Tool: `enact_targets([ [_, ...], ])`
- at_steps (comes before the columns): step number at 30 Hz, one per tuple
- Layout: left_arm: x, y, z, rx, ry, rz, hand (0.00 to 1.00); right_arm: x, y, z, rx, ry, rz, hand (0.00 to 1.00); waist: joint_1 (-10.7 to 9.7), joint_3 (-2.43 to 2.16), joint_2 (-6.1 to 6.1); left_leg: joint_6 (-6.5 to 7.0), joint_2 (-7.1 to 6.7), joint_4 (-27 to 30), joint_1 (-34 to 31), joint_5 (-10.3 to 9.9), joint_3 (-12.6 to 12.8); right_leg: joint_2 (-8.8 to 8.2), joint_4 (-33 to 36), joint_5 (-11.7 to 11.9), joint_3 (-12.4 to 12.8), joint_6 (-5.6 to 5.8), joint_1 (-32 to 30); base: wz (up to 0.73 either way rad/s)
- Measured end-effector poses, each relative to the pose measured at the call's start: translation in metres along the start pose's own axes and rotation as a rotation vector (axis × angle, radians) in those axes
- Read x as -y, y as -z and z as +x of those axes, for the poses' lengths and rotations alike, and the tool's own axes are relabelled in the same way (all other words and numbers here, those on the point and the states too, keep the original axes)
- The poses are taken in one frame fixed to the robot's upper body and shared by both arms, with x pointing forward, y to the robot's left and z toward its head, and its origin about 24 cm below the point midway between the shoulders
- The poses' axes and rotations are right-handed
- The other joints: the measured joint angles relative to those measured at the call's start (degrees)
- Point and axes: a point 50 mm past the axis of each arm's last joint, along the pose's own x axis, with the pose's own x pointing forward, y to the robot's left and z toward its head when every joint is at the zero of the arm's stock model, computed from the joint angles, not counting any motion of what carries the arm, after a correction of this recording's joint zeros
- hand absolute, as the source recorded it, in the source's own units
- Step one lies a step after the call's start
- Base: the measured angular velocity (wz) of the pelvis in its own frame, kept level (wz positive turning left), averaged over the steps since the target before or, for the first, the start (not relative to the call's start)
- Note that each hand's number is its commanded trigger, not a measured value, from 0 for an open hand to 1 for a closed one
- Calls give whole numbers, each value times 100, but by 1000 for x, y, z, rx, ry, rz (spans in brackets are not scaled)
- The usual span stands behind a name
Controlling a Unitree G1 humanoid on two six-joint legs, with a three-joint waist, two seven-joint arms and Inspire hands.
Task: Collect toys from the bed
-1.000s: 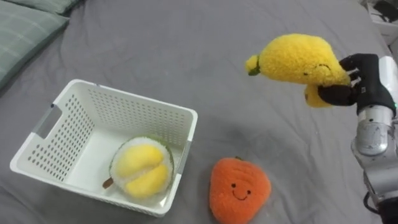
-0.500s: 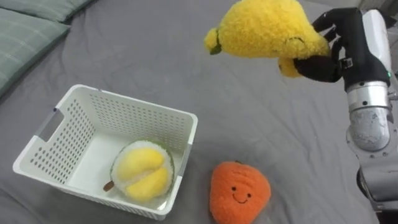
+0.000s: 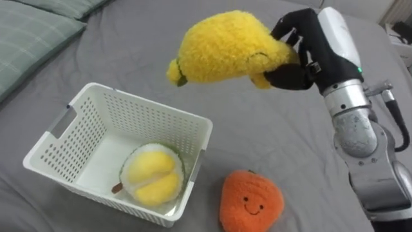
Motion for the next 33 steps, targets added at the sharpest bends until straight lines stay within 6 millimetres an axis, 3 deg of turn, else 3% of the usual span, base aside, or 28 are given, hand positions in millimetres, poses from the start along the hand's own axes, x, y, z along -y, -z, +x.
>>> enact_targets([
  [3,-2,-1,0,5,-2,21,0,-11,-10,4,26,-57,-19,100,32,15,-24,-2,-3,8,-23,-1,-68,-5,0,-1,-112,1,4,10],
  [7,-2,-6,2,11,4,23,0,-19,-21,6,61,-102,-9,100,255,19,-28,-4,-5,3,-10,-1,-90,-1,-1,-2,-103,2,7,1],
  [12,-1,-3,2,-5,8,26,0,-39,-38,6,103,-166,-7,100,336,34,-13,-3,-7,-10,-14,-2,-123,0,-10,-2,-107,2,6,3],
  [13,-1,-3,2,-7,8,27,0,-41,-40,6,107,-175,-2,89,357,38,-8,-3,-7,-11,-14,-2,-125,0,-10,-2,-106,2,6,0],
  [15,1,-6,2,-2,13,44,0,-47,-43,6,117,-208,7,91,432,51,-1,-3,-8,-17,-17,-2,-131,-1,-12,-2,-104,2,6,0],
  [17,1,-7,3,-3,13,67,0,-50,-46,6,117,-227,25,80,459,54,3,-3,-8,-17,-19,-2,-143,-2,-12,-2,-111,2,6,2],
  [18,1,-8,3,-3,13,74,0,-52,-47,6,119,-237,33,65,462,60,11,-3,-8,-17,-18,-2,-143,-3,-13,-2,-115,2,6,0],
  [19,1,-9,3,-2,14,80,0,-54,-49,5,124,-245,38,21,477,66,20,-3,-8,-17,-16,-2,-140,-3,-13,-2,-116,2,5,0],
  [21,1,-11,3,3,13,94,0,-56,-51,5,130,-257,38,0,476,72,29,-3,-9,-17,-17,-2,-139,-3,-13,-2,-110,2,4,0],
  [33,4,-23,3,43,28,103,0,-61,-49,4,111,-324,32,0,435,52,0,-3,-12,-15,-23,-2,-141,-3,-19,-2,-115,3,4,0],
])
